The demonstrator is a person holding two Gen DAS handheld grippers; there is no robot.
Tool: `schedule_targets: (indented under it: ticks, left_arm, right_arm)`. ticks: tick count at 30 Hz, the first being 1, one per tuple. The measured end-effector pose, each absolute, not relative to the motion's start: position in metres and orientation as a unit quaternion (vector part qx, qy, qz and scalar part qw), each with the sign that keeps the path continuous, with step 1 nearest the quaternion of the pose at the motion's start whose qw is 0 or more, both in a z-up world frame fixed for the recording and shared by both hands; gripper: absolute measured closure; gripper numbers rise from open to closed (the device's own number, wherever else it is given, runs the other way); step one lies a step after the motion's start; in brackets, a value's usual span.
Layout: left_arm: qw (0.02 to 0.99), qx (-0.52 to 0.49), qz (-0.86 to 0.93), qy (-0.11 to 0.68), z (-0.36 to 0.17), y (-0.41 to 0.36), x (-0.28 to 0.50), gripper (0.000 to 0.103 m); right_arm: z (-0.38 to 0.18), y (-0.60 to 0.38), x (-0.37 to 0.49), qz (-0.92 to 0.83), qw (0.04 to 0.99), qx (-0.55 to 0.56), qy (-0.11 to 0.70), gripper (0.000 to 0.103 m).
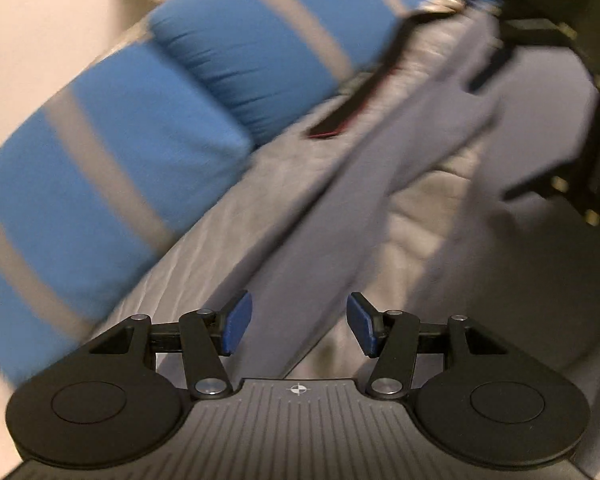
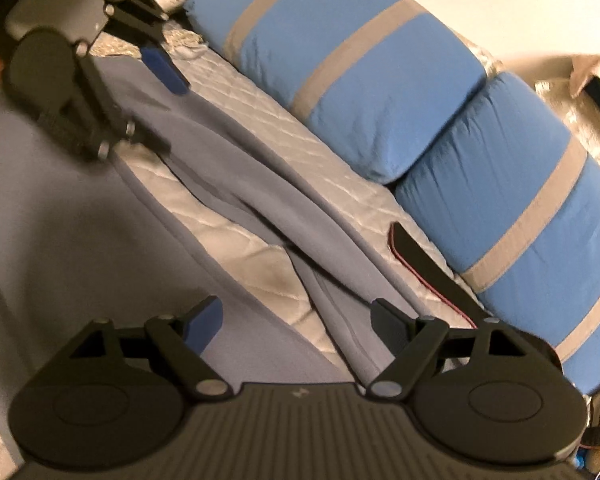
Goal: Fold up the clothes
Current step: 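Move the left gripper to the sweatpants leg edge and pinch it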
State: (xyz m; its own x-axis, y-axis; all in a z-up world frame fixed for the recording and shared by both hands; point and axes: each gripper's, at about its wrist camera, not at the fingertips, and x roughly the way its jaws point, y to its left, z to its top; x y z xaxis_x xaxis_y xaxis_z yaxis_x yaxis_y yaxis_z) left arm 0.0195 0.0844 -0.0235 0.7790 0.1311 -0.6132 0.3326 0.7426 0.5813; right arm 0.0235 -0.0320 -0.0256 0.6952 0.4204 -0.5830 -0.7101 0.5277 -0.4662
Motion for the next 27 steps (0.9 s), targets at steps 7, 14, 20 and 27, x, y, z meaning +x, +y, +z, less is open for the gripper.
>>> schedule_targets:
  ticks: [7, 14, 20, 27]
  left_arm:
    - [0.823, 0.446, -0.083, 0.342, -0.053, 0.062, 0.034, 0.076]
    - [0.814, 0.449, -0.086, 0.358, -0.057, 0.063, 0.042, 0.083]
    - [0.815, 0.439, -0.084, 0.367, -0.053, 0.063, 0.046, 0.087]
    - [0.817, 0.438, -0.085, 0.366, -0.052, 0.063, 0.044, 0.089]
  right_arm:
    - [-0.022, -0.041, 0.03, 0.327, 0.856, -0.349, 0.199, 0.014]
    - [-0.013, -0.05, 0.037, 0.316, 0.865, -0.34, 0.191, 0.014]
    - [-0.008, -0.056, 0.044, 0.307, 0.871, -0.337, 0.186, 0.014]
    - [-0.012, -0.056, 0.052, 0.292, 0.874, -0.336, 0.195, 0.014]
